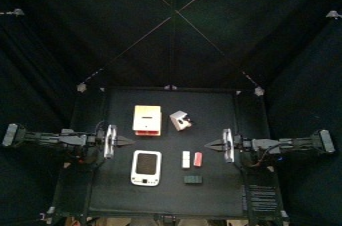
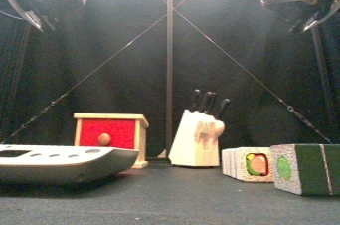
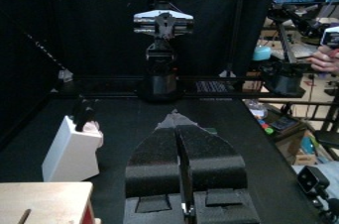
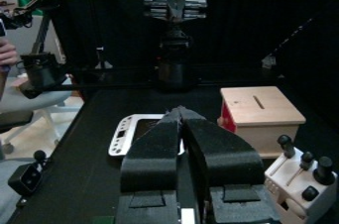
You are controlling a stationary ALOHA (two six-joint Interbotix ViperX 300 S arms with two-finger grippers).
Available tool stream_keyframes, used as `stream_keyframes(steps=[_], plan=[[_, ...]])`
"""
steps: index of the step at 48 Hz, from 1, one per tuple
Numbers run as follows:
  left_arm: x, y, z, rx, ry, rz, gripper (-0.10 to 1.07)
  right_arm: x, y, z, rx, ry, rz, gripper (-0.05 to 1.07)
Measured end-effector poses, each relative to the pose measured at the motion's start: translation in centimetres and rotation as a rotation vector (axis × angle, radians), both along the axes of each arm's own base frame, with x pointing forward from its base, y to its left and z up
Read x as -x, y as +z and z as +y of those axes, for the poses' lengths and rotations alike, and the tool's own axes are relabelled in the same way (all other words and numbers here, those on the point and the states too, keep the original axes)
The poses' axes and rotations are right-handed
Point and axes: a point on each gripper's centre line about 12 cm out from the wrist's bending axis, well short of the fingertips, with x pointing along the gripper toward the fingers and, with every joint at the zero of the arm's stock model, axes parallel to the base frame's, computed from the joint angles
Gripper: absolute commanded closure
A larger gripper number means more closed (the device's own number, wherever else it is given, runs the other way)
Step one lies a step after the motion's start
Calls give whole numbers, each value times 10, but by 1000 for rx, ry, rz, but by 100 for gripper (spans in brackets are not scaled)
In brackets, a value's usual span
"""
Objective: Grab green sushi roll
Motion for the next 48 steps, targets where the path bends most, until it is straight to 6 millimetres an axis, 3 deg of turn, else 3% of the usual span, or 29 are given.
stream_keyframes(steps=[9, 20, 36, 48], plan=[[-2, -1, 0, 0, -1, 8, 100, -8, 1, -1, -35, -3, 17, 100], [-5, -6, -1, 0, -4, 29, 99, -36, -7, 2, -171, 4, 109, 100], [-12, -12, -2, -2, -11, 44, 99, -77, -22, 33, -366, 73, 374, 95], [-10, -18, -3, -2, -12, 54, 99, -89, -19, 39, -503, 30, 623, 93]])
